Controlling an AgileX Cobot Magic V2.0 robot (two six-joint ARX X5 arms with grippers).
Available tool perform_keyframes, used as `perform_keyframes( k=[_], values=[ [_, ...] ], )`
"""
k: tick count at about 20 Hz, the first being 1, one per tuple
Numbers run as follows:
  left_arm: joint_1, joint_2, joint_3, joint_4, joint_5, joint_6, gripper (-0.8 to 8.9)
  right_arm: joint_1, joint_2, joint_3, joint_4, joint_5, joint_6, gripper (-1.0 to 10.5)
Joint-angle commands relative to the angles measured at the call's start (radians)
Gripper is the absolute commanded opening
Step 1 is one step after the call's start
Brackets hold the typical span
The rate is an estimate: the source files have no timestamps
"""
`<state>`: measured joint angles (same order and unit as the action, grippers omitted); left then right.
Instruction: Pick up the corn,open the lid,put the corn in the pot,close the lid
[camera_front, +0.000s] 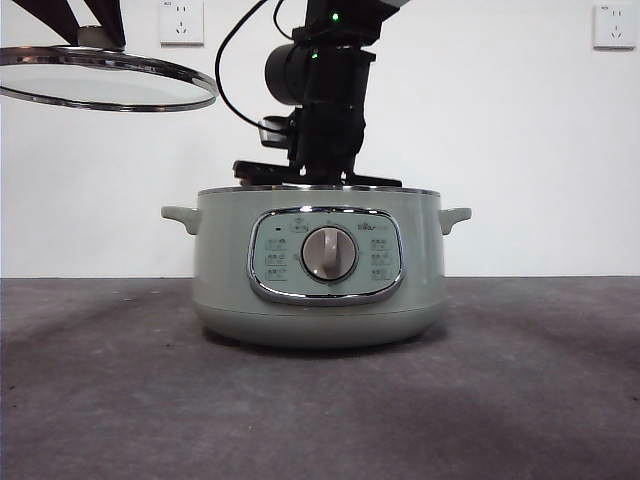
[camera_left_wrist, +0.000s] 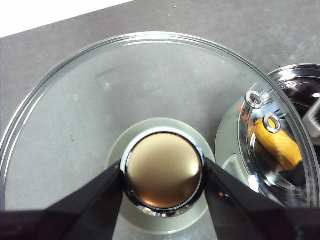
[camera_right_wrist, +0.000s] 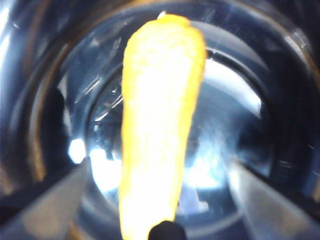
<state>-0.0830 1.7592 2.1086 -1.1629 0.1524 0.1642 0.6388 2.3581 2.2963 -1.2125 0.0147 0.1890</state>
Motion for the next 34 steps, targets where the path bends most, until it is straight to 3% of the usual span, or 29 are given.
perform_keyframes(
  k=[1, 5, 7, 10, 11, 17, 28, 34],
  values=[
    [-0.001, -0.016, 0.009, 0.039, 0.032, 0.008, -0.12, 0.016, -0.093, 0.008, -0.019, 0.016, 0.000, 5.0],
    [-0.009, -0.012, 0.008, 0.041, 0.094, 0.002, -0.12, 0.053, -0.240, 0.008, -0.112, 0.177, -0.011, 4.6],
    [-0.029, -0.009, 0.008, 0.041, 0.094, 0.000, -0.12, 0.074, -0.310, 0.006, -0.166, 0.250, -0.018, 3.1],
    [-0.075, -0.008, -0.002, 0.046, 0.090, -0.004, -0.12, 0.108, -0.417, 0.004, -0.166, 0.248, -0.042, 0.1],
    [-0.092, -0.008, -0.006, 0.047, 0.090, -0.004, -0.12, 0.120, -0.449, -0.001, -0.166, 0.248, -0.043, -0.2],
    [-0.224, -0.006, -0.067, 0.093, 0.090, -0.004, -0.12, 0.200, -0.705, -0.222, -0.167, 0.248, -0.034, -0.1],
    [-0.436, 0.071, -0.157, 0.229, 0.030, -0.086, -0.12, 0.219, -1.274, -0.823, -0.121, 0.247, 0.116, -0.1],
    [-0.470, 0.164, -0.157, 0.241, 0.021, -0.106, -0.12, 0.219, -1.455, -0.936, -0.124, 0.247, 0.141, -0.1]
  ],
)
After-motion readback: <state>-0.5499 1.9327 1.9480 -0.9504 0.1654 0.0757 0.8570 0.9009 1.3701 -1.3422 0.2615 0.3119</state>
